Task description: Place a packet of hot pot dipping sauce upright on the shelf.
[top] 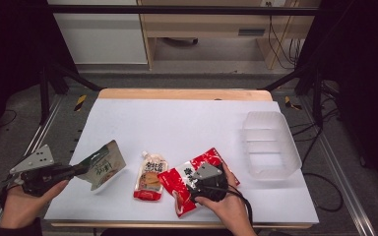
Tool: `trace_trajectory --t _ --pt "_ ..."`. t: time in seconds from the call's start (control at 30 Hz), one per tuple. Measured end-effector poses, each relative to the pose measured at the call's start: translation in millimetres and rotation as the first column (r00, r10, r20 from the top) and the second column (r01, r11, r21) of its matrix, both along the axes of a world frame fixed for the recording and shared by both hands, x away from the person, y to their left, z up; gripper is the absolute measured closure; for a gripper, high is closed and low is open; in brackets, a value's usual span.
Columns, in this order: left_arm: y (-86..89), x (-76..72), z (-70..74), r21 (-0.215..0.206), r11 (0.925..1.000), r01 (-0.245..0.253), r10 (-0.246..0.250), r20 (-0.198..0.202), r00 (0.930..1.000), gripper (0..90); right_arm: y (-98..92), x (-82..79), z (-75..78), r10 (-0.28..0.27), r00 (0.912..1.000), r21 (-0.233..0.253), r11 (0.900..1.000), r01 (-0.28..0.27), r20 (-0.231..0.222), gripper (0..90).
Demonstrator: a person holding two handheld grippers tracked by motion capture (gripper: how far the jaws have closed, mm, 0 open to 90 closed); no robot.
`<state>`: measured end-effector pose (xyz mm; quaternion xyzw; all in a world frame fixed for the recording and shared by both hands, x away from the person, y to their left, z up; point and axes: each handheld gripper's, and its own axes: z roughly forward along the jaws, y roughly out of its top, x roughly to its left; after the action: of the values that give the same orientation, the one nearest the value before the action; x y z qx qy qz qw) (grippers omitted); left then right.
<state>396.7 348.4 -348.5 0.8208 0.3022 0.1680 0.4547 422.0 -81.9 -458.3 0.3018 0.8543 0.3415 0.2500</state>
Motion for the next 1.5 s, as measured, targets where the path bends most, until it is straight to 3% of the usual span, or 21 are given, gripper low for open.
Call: trace_trajectory --t 0.3,0.93,1.07,1.23,1.37,1.5 --pt "-18.5 5.3 4.0 0.004 0.9998 0.018 -0.019 0.022 0.9996 90.0 1.4 -0.4 -0.8 0.004 1.0000 -0.006 1.000 -0.004 -0.001 10.7" --pt "-50.5 19.9 34.6 0.013 0.9973 0.073 -0.073 0.071 0.9948 90.0 -0.8 -3.2 4.2 -0.001 1.0000 0.017 1.000 0.001 0.007 10.6" --pt "-65.5 26.5 42.1 0.038 0.9947 0.096 -0.098 0.073 0.9925 90.0 -2.8 -3.7 8.1 0.001 0.9999 0.030 1.000 -0.001 0.011 10.5" --pt "-84.6 37.3 44.3 0.034 0.9890 0.144 -0.146 0.057 0.9876 90.0 -5.7 -2.0 24.5 0.037 0.9993 0.022 0.999 -0.037 0.009 9.9" --pt "-105.1 45.0 44.8 0.037 0.9809 0.191 -0.192 0.043 0.9804 90.0 -10.8 -1.2 49.4 0.090 0.9956 0.004 0.996 -0.090 0.028 9.7" --pt "-129.5 49.2 46.3 0.058 0.9700 0.236 -0.239 0.039 0.9703 90.0 -14.7 -1.3 76.9 0.127 0.9899 -0.051 0.991 -0.124 0.064 10.3"
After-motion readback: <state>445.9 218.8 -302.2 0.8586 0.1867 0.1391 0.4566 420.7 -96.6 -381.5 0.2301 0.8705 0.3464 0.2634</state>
